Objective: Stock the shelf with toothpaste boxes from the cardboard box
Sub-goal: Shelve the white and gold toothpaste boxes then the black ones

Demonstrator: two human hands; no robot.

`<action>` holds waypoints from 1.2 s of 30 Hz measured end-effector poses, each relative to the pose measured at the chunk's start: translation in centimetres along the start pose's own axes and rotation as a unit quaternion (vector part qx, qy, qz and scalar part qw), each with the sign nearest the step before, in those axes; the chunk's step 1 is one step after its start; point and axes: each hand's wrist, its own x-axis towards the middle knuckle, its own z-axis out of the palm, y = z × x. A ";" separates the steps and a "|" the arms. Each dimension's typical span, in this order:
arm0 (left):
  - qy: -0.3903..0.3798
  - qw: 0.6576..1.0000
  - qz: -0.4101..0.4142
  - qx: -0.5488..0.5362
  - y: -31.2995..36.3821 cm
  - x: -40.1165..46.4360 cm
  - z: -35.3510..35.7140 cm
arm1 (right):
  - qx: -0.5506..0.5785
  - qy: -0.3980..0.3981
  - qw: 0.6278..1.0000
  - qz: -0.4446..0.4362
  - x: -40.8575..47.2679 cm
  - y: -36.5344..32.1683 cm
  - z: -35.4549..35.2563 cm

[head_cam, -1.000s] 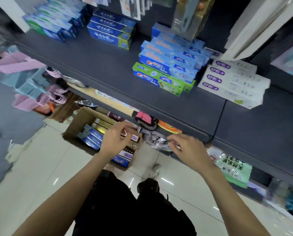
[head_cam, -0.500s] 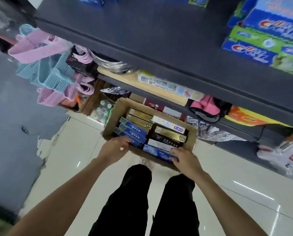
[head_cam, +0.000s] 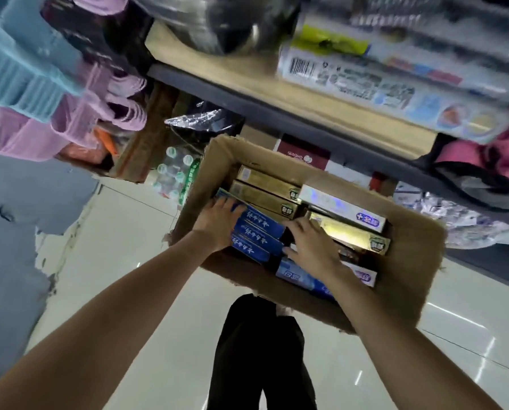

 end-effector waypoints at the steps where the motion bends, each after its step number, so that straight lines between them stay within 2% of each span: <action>1: -0.007 1.000 -0.001 0.002 0.0 0.7 0.7 | -0.006 -0.004 1.000 -0.005 1.3 -0.8 1.1; 5: -0.012 0.999 -0.029 -0.041 0.0 2.2 3.1 | -0.053 -0.041 0.998 -0.005 5.4 -2.2 3.6; 10: 0.037 0.999 -0.014 -0.002 -0.4 3.6 4.3 | -0.078 -0.099 0.991 -0.051 8.1 -0.9 1.9; 13: 0.071 0.997 -0.003 0.019 -0.1 4.4 4.2 | -0.091 -0.098 0.990 -0.034 8.1 -1.1 1.8; 17: 0.068 0.997 0.045 -0.006 -0.1 6.0 3.8 | -0.037 -0.053 0.998 -0.010 7.4 -2.2 1.8; 22: 0.109 0.985 0.107 -0.074 -0.3 5.6 1.9 | -0.057 0.022 0.998 -0.021 3.7 -3.0 -2.1; 24: 0.131 0.977 0.090 -0.146 0.0 3.6 0.0 | -0.001 0.122 0.992 -0.010 0.4 -3.1 -4.1; 25: 0.142 0.970 0.073 -0.185 0.2 2.2 -1.2 | 0.062 0.191 0.980 0.014 -1.8 -3.3 -5.2; 27: 0.155 0.944 0.035 -0.289 0.7 -1.1 -3.6 | 0.237 0.301 0.920 0.078 -6.9 -4.1 -7.3; 28: 0.146 0.921 0.018 -0.360 1.1 -3.0 -5.1 | 0.315 0.315 0.889 0.102 -9.4 -4.7 -8.2; 30: 0.099 0.854 -0.018 -0.511 2.2 -7.1 -8.2 | 0.424 0.274 0.856 0.112 -13.7 -6.3 -9.7; 33: 0.045 0.736 -0.056 -0.673 4.3 -13.2 -12.6 | 0.513 0.193 0.835 0.052 -18.1 -9.5 -12.0; 34: 0.046 0.706 -0.057 -0.704 5.0 -15.0 -13.8 | 0.534 0.176 0.826 0.034 -19.3 -10.6 -13.0; 36: 0.056 0.676 -0.060 -0.732 6.4 -18.5 -15.7 | 0.540 0.160 0.826 0.015 -21.5 -12.6 -15.1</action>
